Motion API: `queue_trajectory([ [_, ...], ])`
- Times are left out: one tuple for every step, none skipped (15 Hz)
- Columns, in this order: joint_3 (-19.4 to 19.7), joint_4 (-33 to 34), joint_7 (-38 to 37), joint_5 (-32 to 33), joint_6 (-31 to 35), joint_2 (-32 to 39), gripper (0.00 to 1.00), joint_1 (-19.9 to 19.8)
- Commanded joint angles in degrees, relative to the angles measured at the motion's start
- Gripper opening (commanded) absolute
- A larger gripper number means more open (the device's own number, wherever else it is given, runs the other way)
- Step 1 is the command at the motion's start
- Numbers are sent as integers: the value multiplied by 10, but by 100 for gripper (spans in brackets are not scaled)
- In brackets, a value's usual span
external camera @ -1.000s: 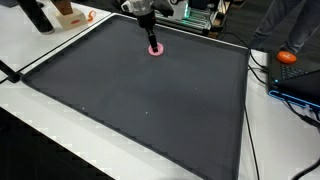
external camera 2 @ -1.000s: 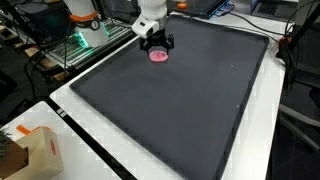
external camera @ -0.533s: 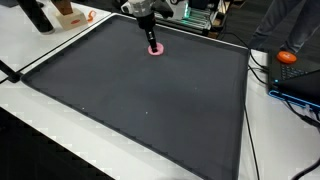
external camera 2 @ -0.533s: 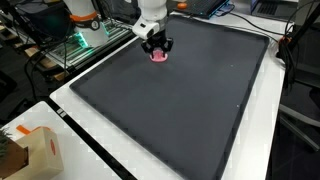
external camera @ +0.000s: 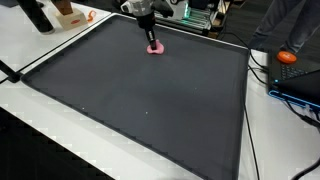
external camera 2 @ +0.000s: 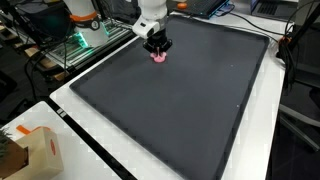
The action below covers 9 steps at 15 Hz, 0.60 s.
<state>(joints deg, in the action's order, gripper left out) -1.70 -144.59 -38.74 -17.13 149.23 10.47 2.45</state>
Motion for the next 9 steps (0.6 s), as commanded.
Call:
queue_trajectory([
  [2,-10,0,-6,7,4,1,8],
  [3,-9,-5,-4,6,3,0,9],
  [3,-9,-5,-4,5,3,1,8],
  [5,-8,-8,-1,5,3,1,9],
  [4,-8,-7,-4,3,3,1,8],
  [5,-7,-8,-2,2,3,1,8],
  [5,-7,-9,-2,0,3,1,8],
  [6,-6,-11,-1,0,3,1,8],
  [6,-6,-12,-1,-1,2,1,8],
])
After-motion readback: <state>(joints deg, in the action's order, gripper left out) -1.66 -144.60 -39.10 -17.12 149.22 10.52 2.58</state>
